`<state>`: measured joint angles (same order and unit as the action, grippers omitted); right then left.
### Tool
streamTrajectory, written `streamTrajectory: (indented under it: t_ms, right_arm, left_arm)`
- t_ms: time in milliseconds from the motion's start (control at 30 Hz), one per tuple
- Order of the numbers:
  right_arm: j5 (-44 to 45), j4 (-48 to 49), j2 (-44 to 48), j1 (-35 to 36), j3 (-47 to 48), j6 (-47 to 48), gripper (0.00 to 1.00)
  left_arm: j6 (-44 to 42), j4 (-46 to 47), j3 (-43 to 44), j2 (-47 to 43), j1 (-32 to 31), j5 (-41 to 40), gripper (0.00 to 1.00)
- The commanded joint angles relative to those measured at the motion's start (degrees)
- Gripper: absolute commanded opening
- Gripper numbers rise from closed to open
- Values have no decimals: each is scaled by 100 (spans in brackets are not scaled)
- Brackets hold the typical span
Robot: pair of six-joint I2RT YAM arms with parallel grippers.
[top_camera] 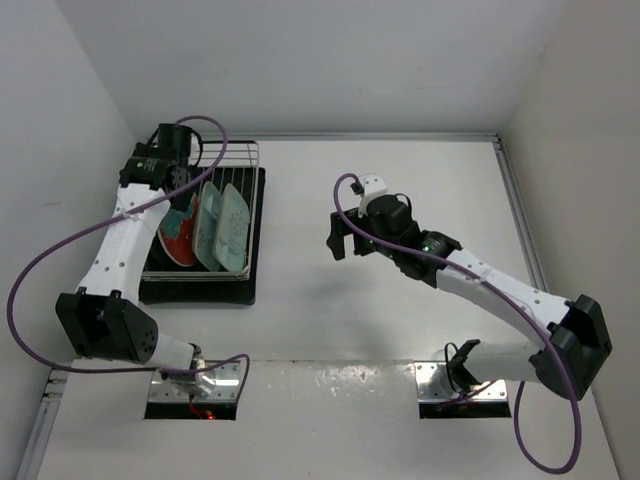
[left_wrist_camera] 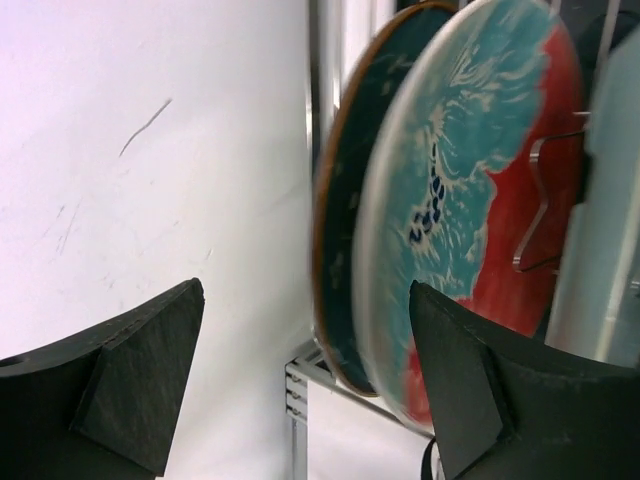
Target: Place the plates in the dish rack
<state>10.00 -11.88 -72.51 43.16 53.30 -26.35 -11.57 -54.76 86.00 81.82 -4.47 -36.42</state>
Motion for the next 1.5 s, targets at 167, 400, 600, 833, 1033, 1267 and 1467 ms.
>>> streamTrajectory:
  t_ms: [167,400,600,833,1033,1267,1467]
  right_arm:
    - [64,89,246,-18,-48,-72,100]
    - [64,-25,246,-79,49,-20,100]
    - [-129,-148,457,-509,23,-116,100]
    - [-753,36,703,-1702,-302,-125,100]
    - [-1184,186,844,-2434,-671,-204,100]
    - [-1492,72,1134,-2646,-873,357,100]
    - [-1440,264,1371,-2479,-1242,446,100]
  left_arm:
    - [-64,97,180,-272,166,-76,87]
    - [-64,97,900,-491,60,311,92]
    - [146,-25,1306,-877,622,426,94]
    - [383,-26,-70,-1860,2263,224,97]
    - [560,833,-2081,-2618,3512,224,98]
    - [744,1443,-2791,-2857,4515,1233,98]
    - [280,1250,-2710,-2601,5368,2674,98]
